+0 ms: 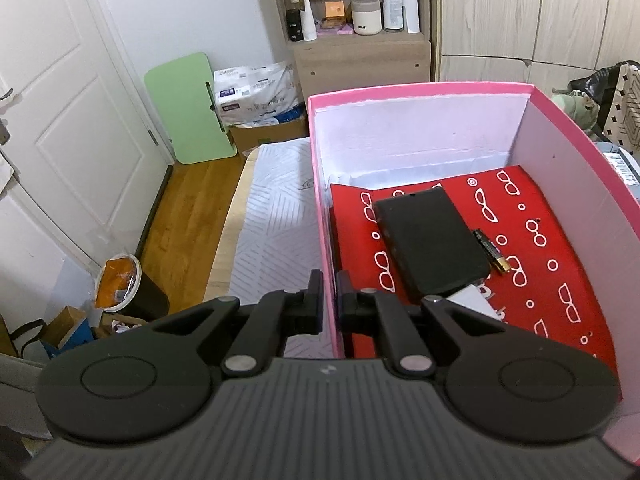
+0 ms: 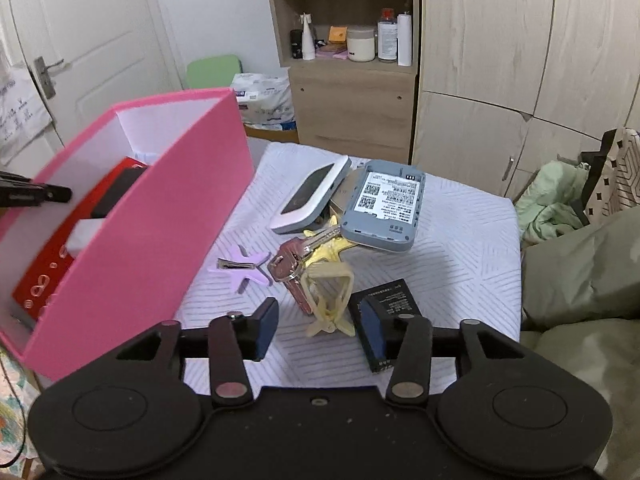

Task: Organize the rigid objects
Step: 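Grasp the cream plastic holder with the right gripper, then lower the cream holder into the pink box and release it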

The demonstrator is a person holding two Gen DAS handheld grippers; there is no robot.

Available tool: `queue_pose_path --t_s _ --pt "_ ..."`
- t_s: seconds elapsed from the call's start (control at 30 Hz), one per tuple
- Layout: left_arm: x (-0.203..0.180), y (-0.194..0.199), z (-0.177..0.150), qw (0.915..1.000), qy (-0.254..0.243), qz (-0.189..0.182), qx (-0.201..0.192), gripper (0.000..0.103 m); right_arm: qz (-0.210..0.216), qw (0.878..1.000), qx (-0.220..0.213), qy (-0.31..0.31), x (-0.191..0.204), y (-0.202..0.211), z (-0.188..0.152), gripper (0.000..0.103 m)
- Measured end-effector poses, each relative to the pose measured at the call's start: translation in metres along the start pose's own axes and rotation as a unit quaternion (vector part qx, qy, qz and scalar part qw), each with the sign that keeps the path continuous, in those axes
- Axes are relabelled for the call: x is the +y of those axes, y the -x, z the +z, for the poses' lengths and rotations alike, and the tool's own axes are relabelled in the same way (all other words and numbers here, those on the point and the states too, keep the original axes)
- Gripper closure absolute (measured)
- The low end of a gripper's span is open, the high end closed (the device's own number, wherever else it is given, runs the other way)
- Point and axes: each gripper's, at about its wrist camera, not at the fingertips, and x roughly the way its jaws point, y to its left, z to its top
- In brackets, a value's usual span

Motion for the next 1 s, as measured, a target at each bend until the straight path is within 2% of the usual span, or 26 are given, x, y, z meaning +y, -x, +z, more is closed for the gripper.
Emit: queue_pose_path --t_s 0.17,0.2,0.23,0.4,0.57,0.77,0.9,1.0 --pt "0.0 0.002 -0.001 1.0 0.007 -0.004 -0.001 0.099 -0.016 1.0 0.0 0.002 -0.003 -0.021 0.0 0.051" --pt "0.0 0.002 -0.001 1.0 0.008 -0.003 -0.001 0.099 -0.02 1.0 0.001 0.003 -0.003 -0.025 0.0 0.066" --pt "0.0 0.002 -0.001 1.0 0.008 -0.003 -0.001 0.099 -0.023 1.0 0.002 -0.001 -0.005 -0.028 0.0 0.077" --pt "0.0 0.003 -0.002 0.9999 0.011 -0.004 -0.001 0.099 -0.017 1.0 -0.011 -0.016 -0.005 -0.018 0.003 0.078" --pt "-0.002 0.002 -0.001 1.0 0.007 -0.001 0.001 0.099 0.01 0.999 -0.044 -0.02 0.009 0.016 0.011 0.078" --pt "-0.003 0.003 -0.001 1.0 0.009 -0.003 0.0 0.099 0.038 0.995 -0.089 0.008 0.039 0.061 0.025 0.078" --pt "-0.002 0.003 -0.001 1.0 0.008 -0.003 0.0 0.098 0.076 0.99 -0.114 0.033 0.059 0.085 0.039 0.078" --pt "-0.002 0.003 -0.001 0.9999 0.01 -0.004 0.0 0.098 0.108 0.986 -0.115 0.054 0.076 0.092 0.048 0.078"
